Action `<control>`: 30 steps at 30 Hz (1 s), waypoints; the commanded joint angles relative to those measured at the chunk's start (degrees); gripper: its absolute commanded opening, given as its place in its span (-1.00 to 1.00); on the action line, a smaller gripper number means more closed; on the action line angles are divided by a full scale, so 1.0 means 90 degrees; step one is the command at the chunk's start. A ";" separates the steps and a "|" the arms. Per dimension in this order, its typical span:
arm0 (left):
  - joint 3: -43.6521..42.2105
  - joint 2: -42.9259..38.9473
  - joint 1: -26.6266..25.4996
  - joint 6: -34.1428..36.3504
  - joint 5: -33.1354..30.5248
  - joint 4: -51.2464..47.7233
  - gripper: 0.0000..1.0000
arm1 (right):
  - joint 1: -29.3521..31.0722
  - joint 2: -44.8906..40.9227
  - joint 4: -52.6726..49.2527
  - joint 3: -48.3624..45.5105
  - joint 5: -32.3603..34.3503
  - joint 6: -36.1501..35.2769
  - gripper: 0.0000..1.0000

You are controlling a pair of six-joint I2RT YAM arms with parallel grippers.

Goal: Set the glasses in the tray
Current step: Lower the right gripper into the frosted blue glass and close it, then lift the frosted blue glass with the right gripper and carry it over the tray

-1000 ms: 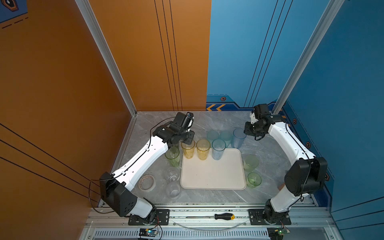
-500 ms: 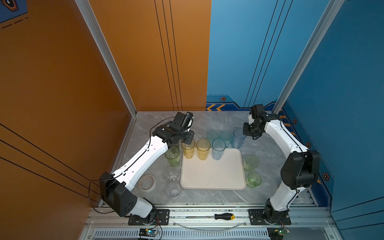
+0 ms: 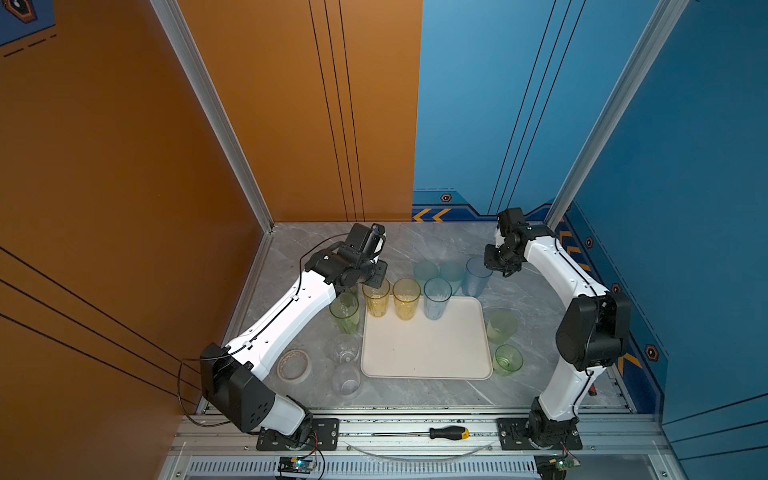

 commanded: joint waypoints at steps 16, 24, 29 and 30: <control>0.0098 0.0058 0.0107 -0.0018 -0.0077 0.0047 -0.71 | 0.0003 0.0306 -0.0339 0.0237 0.0534 -0.0178 -0.91; 0.0061 0.0058 0.0107 -0.0028 -0.0018 0.0046 -0.71 | 0.0048 -0.0031 -0.0339 0.0075 0.0961 -0.0311 -1.00; 0.0015 0.0010 0.0107 -0.0038 -0.0027 0.0046 -0.71 | 0.0043 -0.0487 -0.0311 -0.0070 0.1218 -0.0336 -1.00; 0.0002 -0.0005 0.0107 -0.0038 -0.0037 0.0055 -0.71 | 0.0050 -0.0596 -0.0300 -0.0099 0.1255 -0.0348 -1.00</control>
